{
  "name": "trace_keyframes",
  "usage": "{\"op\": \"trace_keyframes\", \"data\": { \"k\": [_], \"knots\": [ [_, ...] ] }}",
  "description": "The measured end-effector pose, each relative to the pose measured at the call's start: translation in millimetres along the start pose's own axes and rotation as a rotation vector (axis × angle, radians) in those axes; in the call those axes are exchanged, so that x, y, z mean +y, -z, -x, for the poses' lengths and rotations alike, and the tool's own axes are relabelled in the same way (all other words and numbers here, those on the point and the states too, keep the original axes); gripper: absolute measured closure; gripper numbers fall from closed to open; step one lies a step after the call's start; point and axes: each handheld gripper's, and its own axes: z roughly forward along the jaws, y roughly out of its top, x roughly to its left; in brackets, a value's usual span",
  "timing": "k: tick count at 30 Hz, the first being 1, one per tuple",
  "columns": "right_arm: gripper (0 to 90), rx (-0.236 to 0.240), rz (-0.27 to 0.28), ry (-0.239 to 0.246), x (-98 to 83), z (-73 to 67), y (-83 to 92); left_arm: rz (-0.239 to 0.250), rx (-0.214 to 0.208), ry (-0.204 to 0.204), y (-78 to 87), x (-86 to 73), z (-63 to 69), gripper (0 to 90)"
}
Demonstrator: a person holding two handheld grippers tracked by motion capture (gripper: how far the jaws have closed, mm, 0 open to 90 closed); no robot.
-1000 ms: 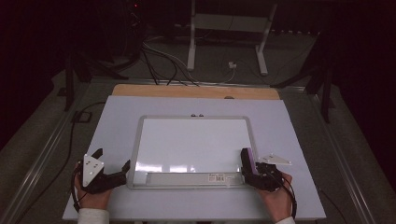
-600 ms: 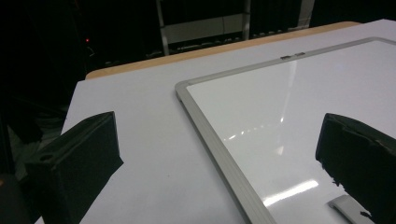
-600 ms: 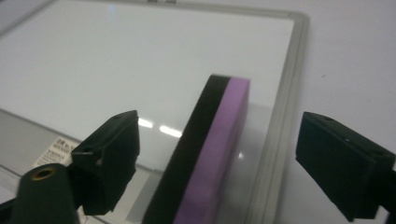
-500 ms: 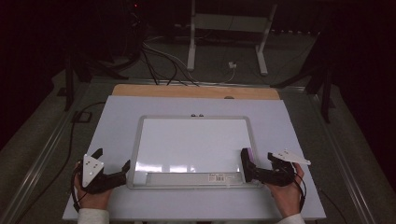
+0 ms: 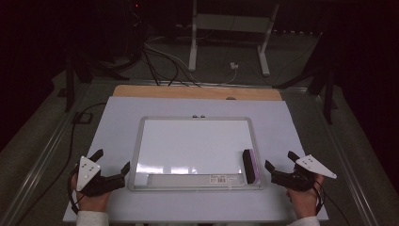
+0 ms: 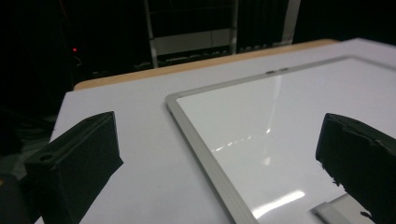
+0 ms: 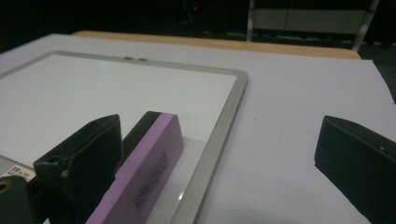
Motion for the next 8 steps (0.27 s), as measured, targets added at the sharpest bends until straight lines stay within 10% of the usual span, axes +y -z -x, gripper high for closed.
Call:
{"op": "trace_keyframes", "data": {
  "k": [8],
  "knots": [
    [1.6,-0.004,0.049,0.013,-4.8,3.7,4.1,0.011,0.017,0.016,3.5,0.1,-4.8,0.6]
  ]
}}
